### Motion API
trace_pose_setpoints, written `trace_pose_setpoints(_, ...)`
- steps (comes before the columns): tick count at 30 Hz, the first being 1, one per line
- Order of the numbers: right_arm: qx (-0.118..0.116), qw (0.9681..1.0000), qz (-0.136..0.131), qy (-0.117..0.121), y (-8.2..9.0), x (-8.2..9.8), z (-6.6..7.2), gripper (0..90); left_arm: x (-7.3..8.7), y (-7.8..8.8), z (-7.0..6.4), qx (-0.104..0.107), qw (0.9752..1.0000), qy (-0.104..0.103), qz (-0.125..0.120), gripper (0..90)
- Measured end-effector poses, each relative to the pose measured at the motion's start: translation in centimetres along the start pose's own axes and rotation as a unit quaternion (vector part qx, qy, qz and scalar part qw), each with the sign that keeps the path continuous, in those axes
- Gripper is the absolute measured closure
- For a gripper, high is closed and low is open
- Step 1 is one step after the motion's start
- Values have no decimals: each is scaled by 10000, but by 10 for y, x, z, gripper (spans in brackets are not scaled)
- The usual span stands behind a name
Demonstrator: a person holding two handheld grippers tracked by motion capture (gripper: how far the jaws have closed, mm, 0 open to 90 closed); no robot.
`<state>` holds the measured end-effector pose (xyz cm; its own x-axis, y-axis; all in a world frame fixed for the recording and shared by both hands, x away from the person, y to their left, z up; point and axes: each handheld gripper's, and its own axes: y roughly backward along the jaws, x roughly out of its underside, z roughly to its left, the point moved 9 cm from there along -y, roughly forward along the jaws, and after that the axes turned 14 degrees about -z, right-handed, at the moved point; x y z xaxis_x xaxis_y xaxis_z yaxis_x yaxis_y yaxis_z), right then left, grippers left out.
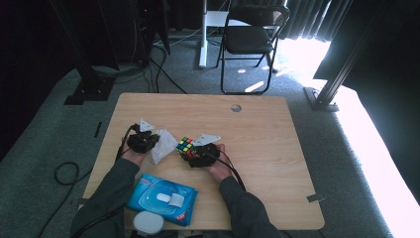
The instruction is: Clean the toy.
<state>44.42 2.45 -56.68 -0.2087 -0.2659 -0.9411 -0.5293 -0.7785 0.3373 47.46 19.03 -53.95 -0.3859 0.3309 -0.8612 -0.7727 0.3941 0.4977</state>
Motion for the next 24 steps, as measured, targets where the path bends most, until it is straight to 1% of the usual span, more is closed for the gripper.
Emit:
trace_pose_setpoints(1, -3, 10000, -2, 6, 0, 0, 0, 339, 0, 0, 2, -62, 10000, -39, 22, 857)
trace_pose_setpoints(2, -9, 10000, 0, 14, 0, 0, 0, 339, 0, -1, 3, -90, 10000, -17, 37, 857)
trace_pose_setpoints(4, -13, 10000, 32, 51, 0, 1, 0, 338, 1, -2, 5, -174, 9997, -97, 118, 857)
trace_pose_setpoints(5, -11, 10000, 59, 62, 0, 3, 0, 339, 2, -3, 4, -152, 9998, -76, 142, 856)
trace_pose_setpoints(7, -7, 9999, 135, 90, -2, 6, 1, 338, 7, -6, 1, -77, 9996, -135, 253, 848)
trace_pose_setpoints(10, -6, 9998, 177, 79, -4, 10, 0, 339, 15, -12, -5, 97, 9988, -189, 451, 819)
trace_pose_setpoints(12, -8, 9998, 174, 66, -4, 11, 1, 339, 21, -15, -11, 272, 9978, -240, 555, 780)
trace_pose_setpoints(13, -8, 9998, 167, 54, -4, 11, 1, 339, 24, -16, -15, 378, 9970, -262, 626, 746)
trace_pose_setpoints(15, -1, 9998, 176, 57, -3, 12, 0, 339, 31, -18, -23, 665, 9941, -213, 826, 633)
trace_pose_setpoints(16, 0, 9998, 174, 59, -3, 12, 0, 339, 33, -18, -25, 703, 9934, -267, 861, 590)
trace_pose_setpoints(17, -1, 9998, 174, 56, -3, 13, -1, 339, 35, -18, -27, 762, 9928, -262, 890, 553)
trace_pose_setpoints(18, 9, 9998, 168, 45, -3, 12, -1, 339, 36, -19, -30, 869, 9919, -191, 911, 511)
trace_pose_setpoints(20, 11, 9998, 166, 54, -2, 12, -1, 339, 37, -18, -33, 972, 9911, -163, 894, 462)
trace_pose_setpoints(22, 16, 9999, 152, 50, -2, 11, -1, 339, 37, -18, -37, 1145, 9893, -108, 896, 411)
trace_pose_setpoints(24, 17, 9999, 139, 39, -1, 11, -2, 339, 38, -18, -39, 1193, 9883, -179, 932, 360)
